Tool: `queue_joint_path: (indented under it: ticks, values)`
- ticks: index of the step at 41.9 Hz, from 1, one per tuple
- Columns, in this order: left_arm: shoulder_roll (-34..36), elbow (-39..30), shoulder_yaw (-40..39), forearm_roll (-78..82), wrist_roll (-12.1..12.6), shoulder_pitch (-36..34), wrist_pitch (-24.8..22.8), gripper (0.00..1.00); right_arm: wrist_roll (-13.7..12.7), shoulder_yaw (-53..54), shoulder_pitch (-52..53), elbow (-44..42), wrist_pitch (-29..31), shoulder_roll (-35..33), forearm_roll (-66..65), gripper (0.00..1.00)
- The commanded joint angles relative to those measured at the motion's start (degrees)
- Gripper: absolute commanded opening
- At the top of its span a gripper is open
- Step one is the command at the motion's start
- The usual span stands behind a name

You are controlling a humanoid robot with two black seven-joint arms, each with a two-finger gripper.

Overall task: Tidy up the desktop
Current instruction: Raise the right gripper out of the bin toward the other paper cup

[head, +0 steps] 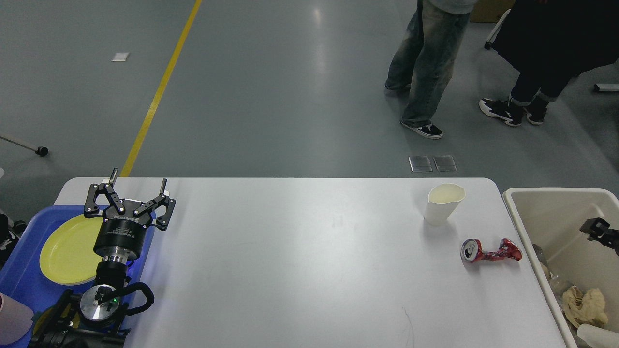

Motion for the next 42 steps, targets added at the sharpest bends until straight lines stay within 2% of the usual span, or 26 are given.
queue_joint_path:
  ticks: [1,5,11,16,21,31,42]
  values:
    - [0.00,0.00,0.00,0.00,-0.01,0.00,0.00,0.96,-0.24,-7.81,14.88,8.81,7.43,1.81,-0.04,1.00]
    - [0.00,0.00,0.00,0.00,-0.01,0.00,0.00,0.96,-0.33,-9.92,22.62,11.28,15.07,2.78,0.05,1.00]
    - [0.00,0.00,0.00,0.00,-0.01,0.00,0.00,0.96,-0.50,-10.80,32.90,11.64,29.92,5.24,-0.04,1.00]
    - [0.00,0.00,0.00,0.00,-0.01,0.00,0.00,0.96,-0.50,-13.08,41.85,14.61,39.15,10.06,0.05,1.00]
    - [0.00,0.00,0.00,0.00,-0.01,0.00,0.00,0.96,-0.42,-13.26,49.34,19.88,41.45,13.41,0.05,1.00]
    - [0.00,0.00,0.00,0.00,-0.01,0.00,0.00,0.96,-0.33,-10.99,64.10,32.36,40.75,23.77,1.28,1.00]
    - [0.00,0.00,0.00,0.00,-0.01,0.00,0.00,0.96,-0.33,-4.65,69.66,40.02,40.49,25.28,1.28,1.00]
